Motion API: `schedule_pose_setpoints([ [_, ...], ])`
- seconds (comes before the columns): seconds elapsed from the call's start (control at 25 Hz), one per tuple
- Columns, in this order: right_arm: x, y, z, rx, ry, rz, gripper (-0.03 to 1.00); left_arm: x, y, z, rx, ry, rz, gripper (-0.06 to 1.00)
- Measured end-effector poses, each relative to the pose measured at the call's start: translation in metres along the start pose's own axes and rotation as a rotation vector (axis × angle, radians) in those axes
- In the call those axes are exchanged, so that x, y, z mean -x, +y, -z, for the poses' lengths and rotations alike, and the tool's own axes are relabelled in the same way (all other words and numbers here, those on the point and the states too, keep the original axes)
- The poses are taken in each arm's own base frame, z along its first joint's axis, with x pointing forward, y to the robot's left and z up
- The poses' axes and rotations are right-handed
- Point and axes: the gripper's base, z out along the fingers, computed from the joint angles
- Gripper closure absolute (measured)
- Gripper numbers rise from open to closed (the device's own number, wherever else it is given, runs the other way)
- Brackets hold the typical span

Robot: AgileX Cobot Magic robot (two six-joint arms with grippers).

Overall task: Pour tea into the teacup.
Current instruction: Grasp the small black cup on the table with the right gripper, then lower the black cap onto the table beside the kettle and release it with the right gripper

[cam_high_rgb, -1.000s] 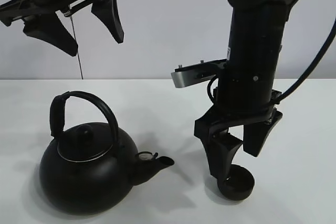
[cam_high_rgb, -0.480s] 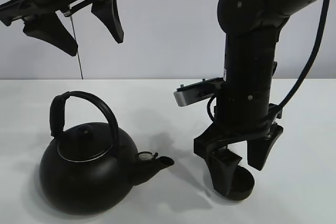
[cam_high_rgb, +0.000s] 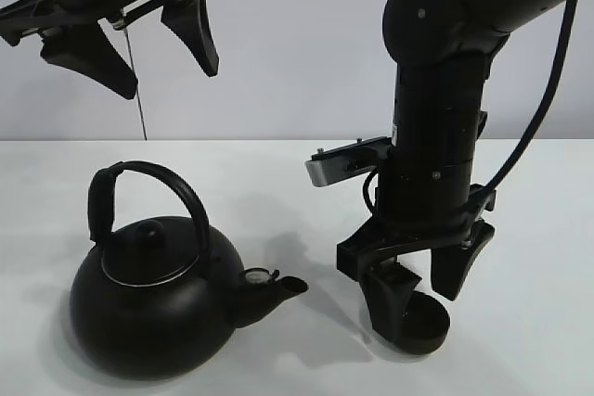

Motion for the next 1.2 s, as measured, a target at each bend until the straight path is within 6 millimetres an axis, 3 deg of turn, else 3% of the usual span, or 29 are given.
schedule_pose_setpoints([
  [0.36, 0.001, 0.000, -0.011, 0.005, 0.029, -0.026, 0.45, 0.000, 0.000, 0.000, 0.000, 0.000, 0.000, 0.42],
  [0.48, 0.001, 0.000, -0.011, 0.005, 0.028, -0.035, 0.57, 0.000, 0.000, 0.000, 0.000, 0.000, 0.000, 0.42],
  [0.8, 0.001, 0.000, -0.011, 0.011, 0.024, -0.064, 0.57, 0.000, 0.000, 0.000, -0.001, -0.002, 0.000, 0.42],
  [1.2, 0.007, 0.007, 0.024, 0.067, -0.164, -0.146, 0.57, 0.000, 0.000, 0.000, -0.001, -0.002, 0.000, 0.42],
])
